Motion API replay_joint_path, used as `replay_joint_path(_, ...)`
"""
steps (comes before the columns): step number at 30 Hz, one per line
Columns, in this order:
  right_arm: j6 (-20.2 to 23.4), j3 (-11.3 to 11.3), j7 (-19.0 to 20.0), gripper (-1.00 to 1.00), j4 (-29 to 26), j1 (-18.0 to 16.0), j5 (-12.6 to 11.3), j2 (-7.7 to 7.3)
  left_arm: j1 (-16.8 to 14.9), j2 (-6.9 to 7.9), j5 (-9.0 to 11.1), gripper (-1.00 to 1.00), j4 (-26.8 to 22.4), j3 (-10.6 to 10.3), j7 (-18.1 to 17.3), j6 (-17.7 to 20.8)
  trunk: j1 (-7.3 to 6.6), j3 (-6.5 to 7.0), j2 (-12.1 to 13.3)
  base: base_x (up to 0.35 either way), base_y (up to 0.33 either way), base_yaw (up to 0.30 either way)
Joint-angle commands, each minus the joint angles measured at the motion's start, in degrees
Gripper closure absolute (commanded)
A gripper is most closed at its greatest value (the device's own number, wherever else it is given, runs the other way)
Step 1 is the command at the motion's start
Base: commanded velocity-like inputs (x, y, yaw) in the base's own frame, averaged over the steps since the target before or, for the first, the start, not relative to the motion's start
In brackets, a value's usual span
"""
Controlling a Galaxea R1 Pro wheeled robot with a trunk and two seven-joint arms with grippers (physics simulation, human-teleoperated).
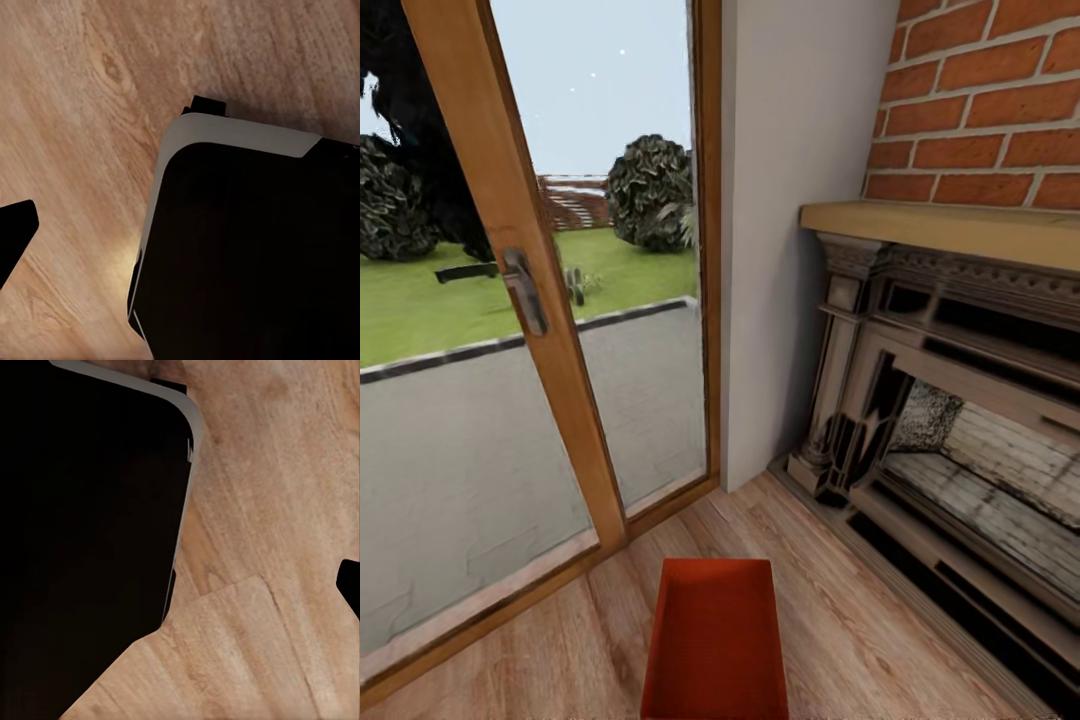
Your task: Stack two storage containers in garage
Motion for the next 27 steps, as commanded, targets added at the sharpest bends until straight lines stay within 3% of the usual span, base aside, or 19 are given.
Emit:
replay_joint_path(1, -0.35, 0.50, -0.03, -1.00, 0.16, -0.07, -0.59, 0.00, -0.04, -0.01, 0.28, -1.00, 0.05, 0.17, 0.03, -0.20, 0.00, -0.15, -0.04, 0.000, 0.000, 0.000)
replay_joint_path(27, -0.35, 0.58, -0.02, -1.00, 0.11, -0.07, -0.59, -0.27, -0.04, -0.01, 0.28, -1.00, 0.05, 0.14, 0.03, -0.20, 0.00, -2.53, -0.04, 0.000, 0.000, 0.000)
